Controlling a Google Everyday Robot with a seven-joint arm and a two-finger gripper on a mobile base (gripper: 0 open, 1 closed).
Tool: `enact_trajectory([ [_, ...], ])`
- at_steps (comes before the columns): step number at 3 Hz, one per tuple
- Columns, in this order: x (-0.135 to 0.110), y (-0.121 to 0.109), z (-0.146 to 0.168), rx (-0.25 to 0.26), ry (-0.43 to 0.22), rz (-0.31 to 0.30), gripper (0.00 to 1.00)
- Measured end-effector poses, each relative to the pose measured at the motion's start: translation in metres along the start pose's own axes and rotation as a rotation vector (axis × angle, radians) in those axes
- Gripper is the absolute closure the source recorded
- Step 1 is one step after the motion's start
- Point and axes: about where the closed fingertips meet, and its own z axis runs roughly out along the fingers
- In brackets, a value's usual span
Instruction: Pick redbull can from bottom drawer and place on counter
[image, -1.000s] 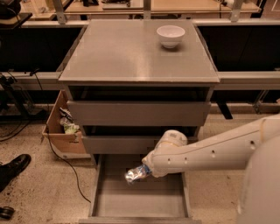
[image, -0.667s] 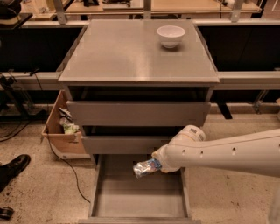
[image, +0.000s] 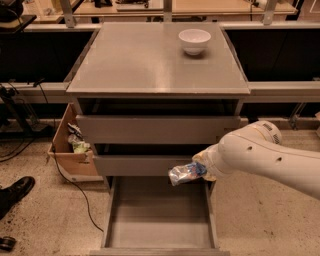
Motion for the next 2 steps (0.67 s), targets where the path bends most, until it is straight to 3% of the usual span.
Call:
enact_trajectory([
  [1,0.000,0.000,0.000,0.000,0.000,0.000,1.00],
  [2,0.004,-0.015,-0.012,0.027,0.010,0.006,1.00],
])
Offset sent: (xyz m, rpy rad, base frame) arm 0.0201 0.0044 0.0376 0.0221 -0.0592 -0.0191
